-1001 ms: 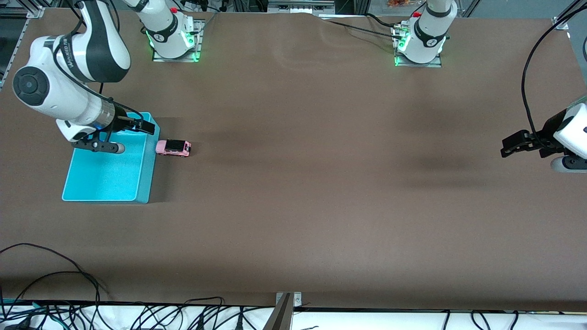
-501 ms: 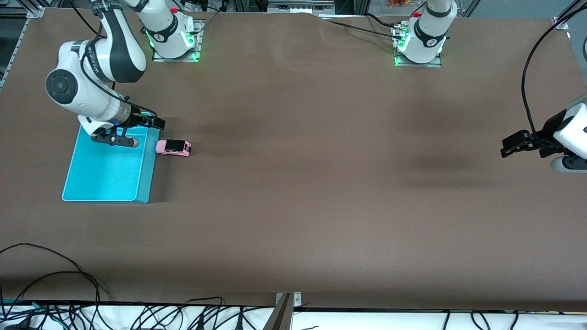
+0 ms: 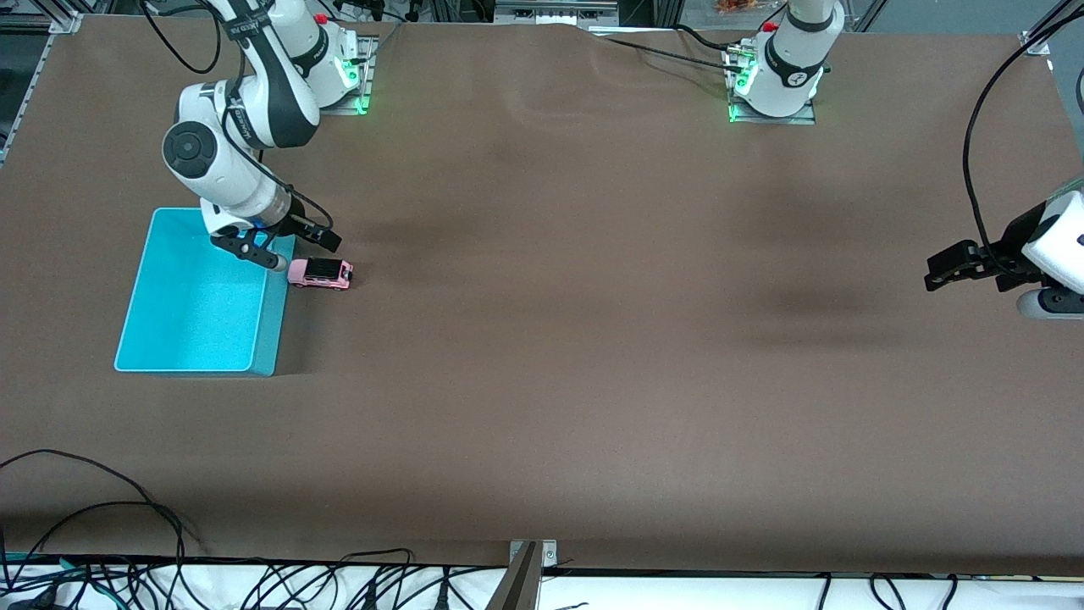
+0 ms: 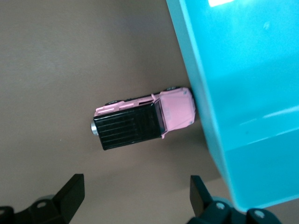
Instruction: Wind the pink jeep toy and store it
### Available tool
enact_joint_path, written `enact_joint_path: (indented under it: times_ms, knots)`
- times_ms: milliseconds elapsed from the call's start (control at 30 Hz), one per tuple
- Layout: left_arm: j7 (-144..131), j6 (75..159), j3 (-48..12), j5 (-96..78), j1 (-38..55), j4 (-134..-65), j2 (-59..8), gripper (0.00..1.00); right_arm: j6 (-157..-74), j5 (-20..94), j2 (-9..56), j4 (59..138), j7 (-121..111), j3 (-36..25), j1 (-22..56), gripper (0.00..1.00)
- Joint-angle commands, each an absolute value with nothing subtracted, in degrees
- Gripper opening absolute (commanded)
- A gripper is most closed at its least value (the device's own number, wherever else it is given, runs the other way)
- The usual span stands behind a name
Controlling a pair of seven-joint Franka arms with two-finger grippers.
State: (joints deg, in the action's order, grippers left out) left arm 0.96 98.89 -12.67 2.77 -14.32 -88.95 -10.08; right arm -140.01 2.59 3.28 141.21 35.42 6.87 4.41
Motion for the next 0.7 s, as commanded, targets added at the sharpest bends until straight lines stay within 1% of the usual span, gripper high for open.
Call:
enact_joint_path:
  times_ms: [0, 133, 300, 667]
  knots:
    - [1.7, 98.5, -12.7, 1.8, -14.5, -89.7, -9.2, 1.0, -143.2, 2.2, 4.1, 141.7, 44.1, 7.0, 4.2, 1.0]
    - [1.7, 98.5, -12.7, 1.8, -14.5, -89.7, -9.2, 1.0, -144.4, 2.3, 4.8, 141.7, 49.9, 6.9, 3.7, 1.0]
    - [1.7, 98.5, -12.7, 1.8, -14.5, -89.7, -9.2, 1.0, -149.1, 2.3, 7.0, 141.7, 59.4, 7.0, 3.7, 1.0]
    - [1.6, 98.4, -12.7, 1.8, -14.5, -89.7, -9.1, 1.0, -155.9, 2.3, 10.3, 141.6, 74.0, 7.0, 3.7, 1.0]
